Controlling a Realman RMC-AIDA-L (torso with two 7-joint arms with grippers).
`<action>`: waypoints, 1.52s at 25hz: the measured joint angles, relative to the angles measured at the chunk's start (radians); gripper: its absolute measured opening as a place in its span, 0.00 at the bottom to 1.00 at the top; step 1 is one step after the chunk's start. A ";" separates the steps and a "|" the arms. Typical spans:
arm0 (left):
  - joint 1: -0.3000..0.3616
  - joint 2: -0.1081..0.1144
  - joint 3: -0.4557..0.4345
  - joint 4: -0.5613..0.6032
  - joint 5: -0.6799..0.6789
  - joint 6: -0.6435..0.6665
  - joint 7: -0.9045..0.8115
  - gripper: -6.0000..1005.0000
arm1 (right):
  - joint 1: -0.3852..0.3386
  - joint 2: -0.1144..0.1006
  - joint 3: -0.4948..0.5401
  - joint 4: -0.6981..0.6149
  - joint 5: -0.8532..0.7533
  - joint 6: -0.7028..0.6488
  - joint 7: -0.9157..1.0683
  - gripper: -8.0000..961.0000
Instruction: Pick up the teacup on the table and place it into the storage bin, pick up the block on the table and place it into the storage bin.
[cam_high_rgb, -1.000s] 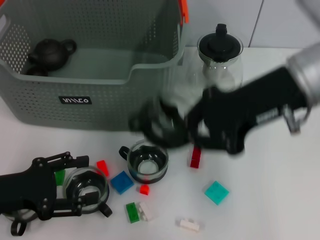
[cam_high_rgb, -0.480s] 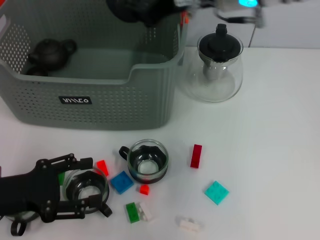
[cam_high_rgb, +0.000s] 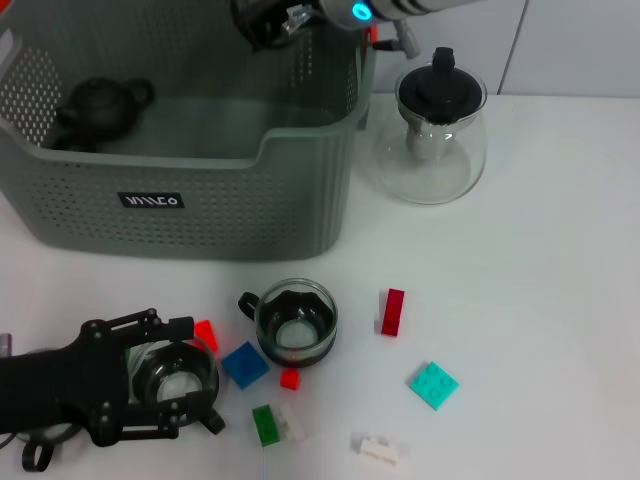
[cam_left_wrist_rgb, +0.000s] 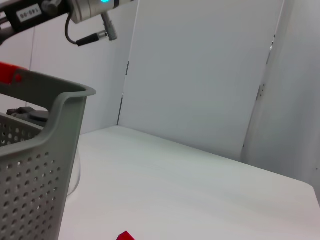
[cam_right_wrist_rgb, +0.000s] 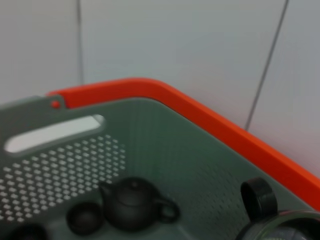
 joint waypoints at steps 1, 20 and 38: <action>0.000 0.000 0.000 -0.001 0.000 0.000 0.000 0.85 | 0.009 0.001 -0.002 0.017 0.000 0.014 0.002 0.07; 0.000 -0.001 0.000 -0.008 0.000 -0.003 0.000 0.85 | -0.006 0.002 -0.087 0.050 0.002 -0.083 -0.008 0.14; -0.001 0.000 -0.006 -0.008 0.000 -0.003 0.000 0.85 | -0.107 -0.005 -0.084 -0.106 0.012 -0.094 0.020 0.27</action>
